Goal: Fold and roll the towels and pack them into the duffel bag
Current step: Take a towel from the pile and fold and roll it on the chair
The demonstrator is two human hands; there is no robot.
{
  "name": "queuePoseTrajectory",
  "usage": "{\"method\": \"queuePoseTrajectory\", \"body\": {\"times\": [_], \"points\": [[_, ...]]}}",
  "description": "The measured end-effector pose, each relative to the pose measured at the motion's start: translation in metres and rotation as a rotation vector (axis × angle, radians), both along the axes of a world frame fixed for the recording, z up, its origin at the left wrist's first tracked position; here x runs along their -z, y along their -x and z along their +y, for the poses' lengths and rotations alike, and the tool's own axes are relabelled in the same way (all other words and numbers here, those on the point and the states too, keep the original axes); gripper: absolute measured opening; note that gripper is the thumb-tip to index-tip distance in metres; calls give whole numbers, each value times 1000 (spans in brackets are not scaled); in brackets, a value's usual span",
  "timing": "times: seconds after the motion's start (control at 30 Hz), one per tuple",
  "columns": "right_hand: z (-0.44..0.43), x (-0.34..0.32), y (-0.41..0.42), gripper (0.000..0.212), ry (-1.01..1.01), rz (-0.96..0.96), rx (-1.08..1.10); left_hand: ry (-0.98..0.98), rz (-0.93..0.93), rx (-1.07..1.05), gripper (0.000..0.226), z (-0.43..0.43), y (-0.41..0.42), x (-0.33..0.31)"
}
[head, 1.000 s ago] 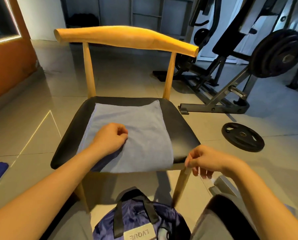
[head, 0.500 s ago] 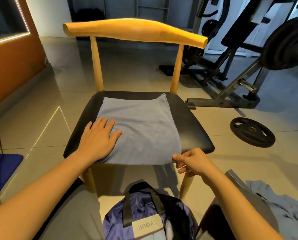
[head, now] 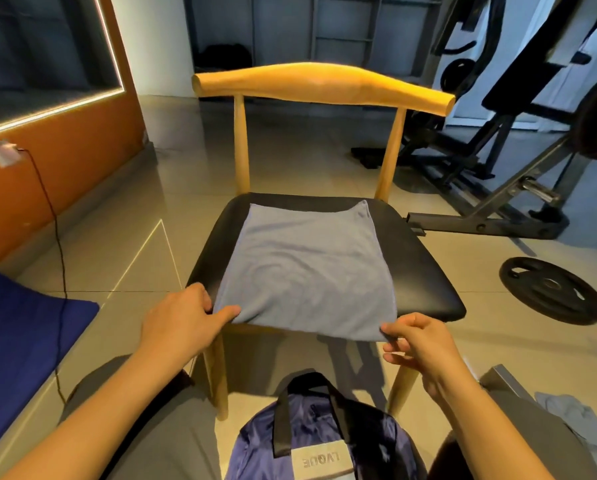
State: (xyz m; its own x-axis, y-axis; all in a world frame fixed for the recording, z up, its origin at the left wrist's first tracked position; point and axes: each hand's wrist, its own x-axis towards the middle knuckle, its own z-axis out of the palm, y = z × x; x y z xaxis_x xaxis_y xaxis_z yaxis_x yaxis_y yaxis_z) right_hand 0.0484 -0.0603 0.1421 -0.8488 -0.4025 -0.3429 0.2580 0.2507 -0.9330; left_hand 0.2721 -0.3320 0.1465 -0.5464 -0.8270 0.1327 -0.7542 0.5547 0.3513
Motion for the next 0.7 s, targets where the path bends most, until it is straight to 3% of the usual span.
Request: {"method": "queuePoseTrajectory", "body": {"times": [0.13, 0.37, 0.57, 0.7], "points": [[8, -10, -1, 15, 24, 46, -15, -215, 129, -2, 46, 4, -2, 4], [10, -21, -10, 22, 74, 78, 38, -210, 294, -20, 28, 16, 0, -4], [20, -23, -5, 18, 39, 7, 37, -629, 549, -111, 11, 14, -7, -13], [23, -32, -1, 16, 103, 13, 106, -795, 711, -229, 13, 12, -15, -25]]}}
